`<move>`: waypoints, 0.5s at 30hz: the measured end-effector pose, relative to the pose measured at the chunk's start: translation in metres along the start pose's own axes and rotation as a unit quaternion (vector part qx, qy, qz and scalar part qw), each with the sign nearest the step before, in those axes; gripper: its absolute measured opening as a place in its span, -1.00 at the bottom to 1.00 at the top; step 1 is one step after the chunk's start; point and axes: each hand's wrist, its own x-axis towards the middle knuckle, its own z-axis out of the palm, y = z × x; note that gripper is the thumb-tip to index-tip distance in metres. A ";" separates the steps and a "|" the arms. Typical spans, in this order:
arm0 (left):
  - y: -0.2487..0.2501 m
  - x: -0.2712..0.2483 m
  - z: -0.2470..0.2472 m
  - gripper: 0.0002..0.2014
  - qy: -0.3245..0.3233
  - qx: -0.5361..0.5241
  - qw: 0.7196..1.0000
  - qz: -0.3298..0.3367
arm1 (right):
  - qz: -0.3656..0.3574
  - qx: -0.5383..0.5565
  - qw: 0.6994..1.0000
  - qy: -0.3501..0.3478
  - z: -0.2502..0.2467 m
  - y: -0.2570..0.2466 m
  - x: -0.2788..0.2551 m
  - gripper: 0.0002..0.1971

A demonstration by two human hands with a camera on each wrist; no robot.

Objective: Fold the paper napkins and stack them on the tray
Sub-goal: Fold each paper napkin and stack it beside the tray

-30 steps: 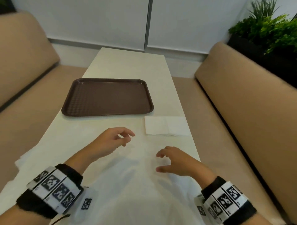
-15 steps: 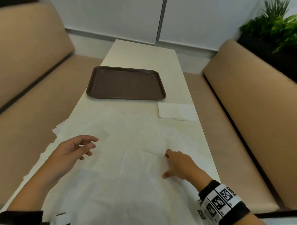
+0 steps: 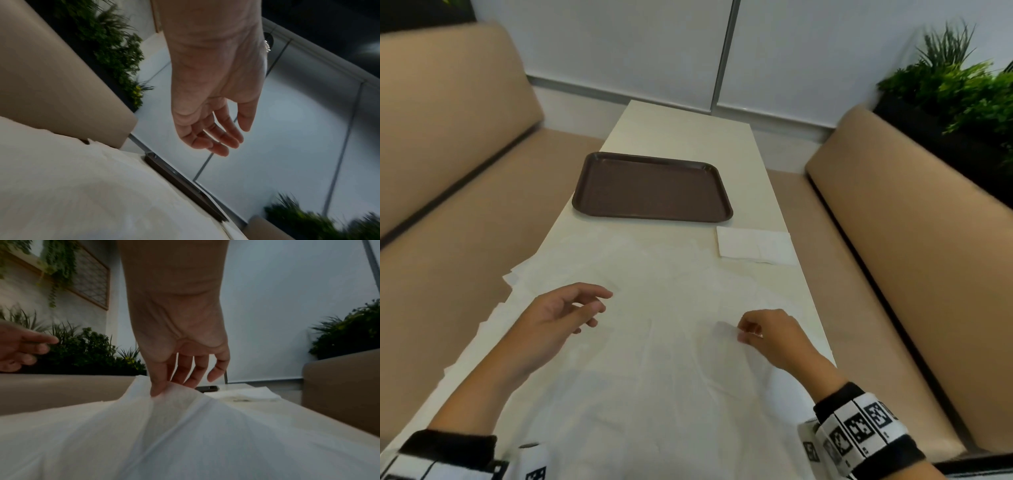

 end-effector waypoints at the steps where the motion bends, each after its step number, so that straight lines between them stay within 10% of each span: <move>1: 0.002 0.002 0.005 -0.77 -0.012 0.012 1.000 0.004 | -0.008 0.013 1.000 0.014 -0.007 -0.002 -0.002 -0.91; 9: 0.042 0.033 0.090 -0.39 -0.214 0.101 0.971 0.047 | -0.129 0.117 0.980 0.093 -0.086 -0.031 -0.021 -0.95; 12: 0.059 0.039 0.108 -0.80 -0.248 0.150 0.955 0.065 | -0.151 0.136 0.971 0.126 -0.108 -0.039 -0.023 -0.96; 15: 0.072 0.043 0.106 -0.78 -0.215 0.102 0.969 0.069 | -0.112 0.190 0.969 0.110 -0.121 -0.030 -0.022 -0.82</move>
